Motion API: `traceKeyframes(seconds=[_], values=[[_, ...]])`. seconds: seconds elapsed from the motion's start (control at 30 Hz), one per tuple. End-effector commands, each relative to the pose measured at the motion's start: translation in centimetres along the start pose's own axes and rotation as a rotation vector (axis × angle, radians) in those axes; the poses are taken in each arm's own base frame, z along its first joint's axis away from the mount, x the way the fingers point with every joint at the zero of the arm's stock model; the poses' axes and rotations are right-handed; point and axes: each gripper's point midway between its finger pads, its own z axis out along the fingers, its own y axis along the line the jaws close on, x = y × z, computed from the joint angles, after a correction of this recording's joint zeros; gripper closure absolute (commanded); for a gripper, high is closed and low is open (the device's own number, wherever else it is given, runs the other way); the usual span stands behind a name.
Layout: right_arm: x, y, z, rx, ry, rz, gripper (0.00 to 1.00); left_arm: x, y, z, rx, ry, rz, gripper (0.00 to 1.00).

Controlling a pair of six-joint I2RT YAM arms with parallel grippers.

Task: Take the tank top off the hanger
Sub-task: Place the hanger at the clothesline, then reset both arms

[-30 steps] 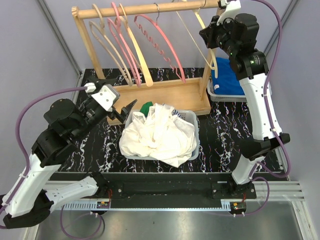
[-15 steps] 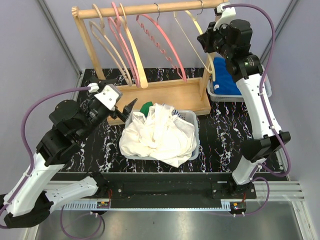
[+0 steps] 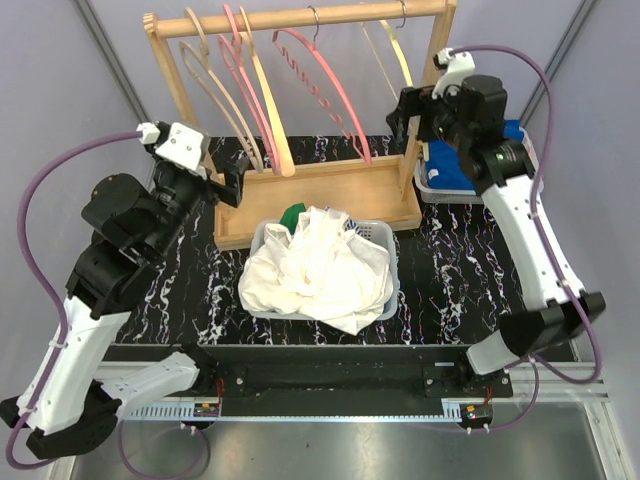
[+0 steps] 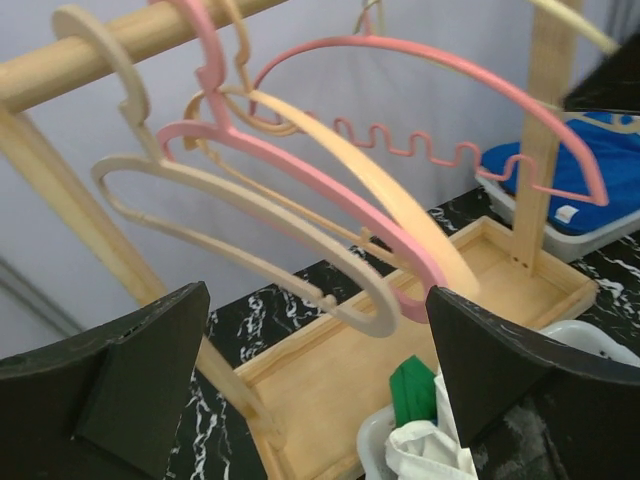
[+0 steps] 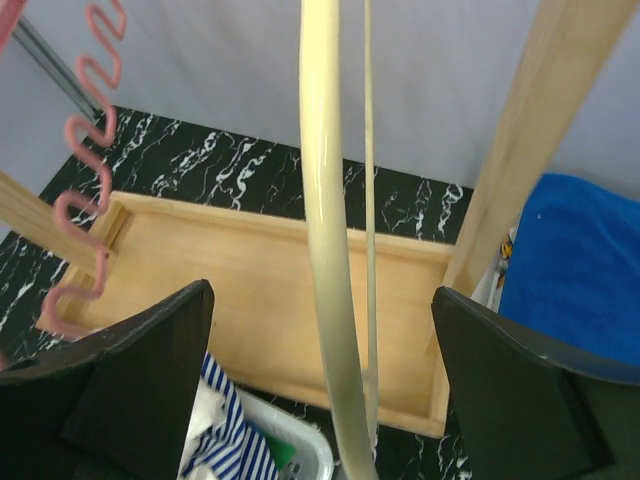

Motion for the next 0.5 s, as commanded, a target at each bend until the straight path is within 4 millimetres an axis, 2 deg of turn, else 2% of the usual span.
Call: traceKeyframes(seconds=[0.0,0.03,0.07,0.1,0.17,0.2,0.23,0.27,0.3,0.33,0.37,0.4,0.43,0.47], values=[[-3.3,0.9,-7.4,-0.001,-0.14,-0.003,0.0,-4.0,3.5,-0.9,-0.093,-0.084,-0.03,0.01],[-4.1,1.4,-9.9,-0.013,-0.179,-0.007,0.0,-4.3,3.9,-0.8,-0.098,-0.084,-0.023,0.01],[-3.0,1.5,-10.5,-0.02,-0.165,0.004,0.0,-4.2,5.1,-0.6,-0.134,-0.068,-0.01,0.01],[-3.8,2.3,-13.1,-0.048,-0.207,0.004,0.0,-5.0,5.7,-0.9,-0.143,-0.084,0.0,0.01],[-2.4,2.9,-14.9,-0.071,-0.189,0.024,0.0,-4.9,7.3,-0.9,-0.189,-0.072,0.01,0.01],[-2.9,3.4,-17.3,-0.087,-0.227,0.028,0.0,-4.9,7.5,-0.7,-0.179,-0.073,0.009,0.01],[-2.4,3.7,-18.3,-0.093,-0.223,0.035,0.0,-4.5,7.9,-0.7,-0.187,-0.064,0.001,0.01],[-1.5,3.8,-19.0,-0.1,-0.211,0.043,0.0,-3.5,9.2,-0.7,-0.23,-0.035,-0.013,0.01],[-1.7,4.0,-21.1,-0.102,-0.246,0.044,0.0,-2.8,8.9,-0.3,-0.198,-0.023,-0.025,0.01],[-0.8,3.9,-21.6,-0.09,-0.225,0.054,0.0,-0.8,9.1,0.1,-0.192,0.02,-0.044,0.01],[0.5,3.6,-21.7,-0.074,-0.199,0.074,0.0,0.9,10.1,-0.2,-0.221,0.055,-0.061,0.01],[0.9,2.9,-22.6,-0.034,-0.204,0.087,0.0,2.2,9.8,0.0,-0.192,0.076,-0.074,0.01],[2.3,2.6,-22.6,-0.014,-0.165,0.099,0.0,3.6,10.0,0.0,-0.194,0.097,-0.086,0.01],[3.9,2.1,-22.2,0.011,-0.13,0.131,0.0,7.0,10.5,-0.2,-0.215,0.154,-0.11,0.01]])
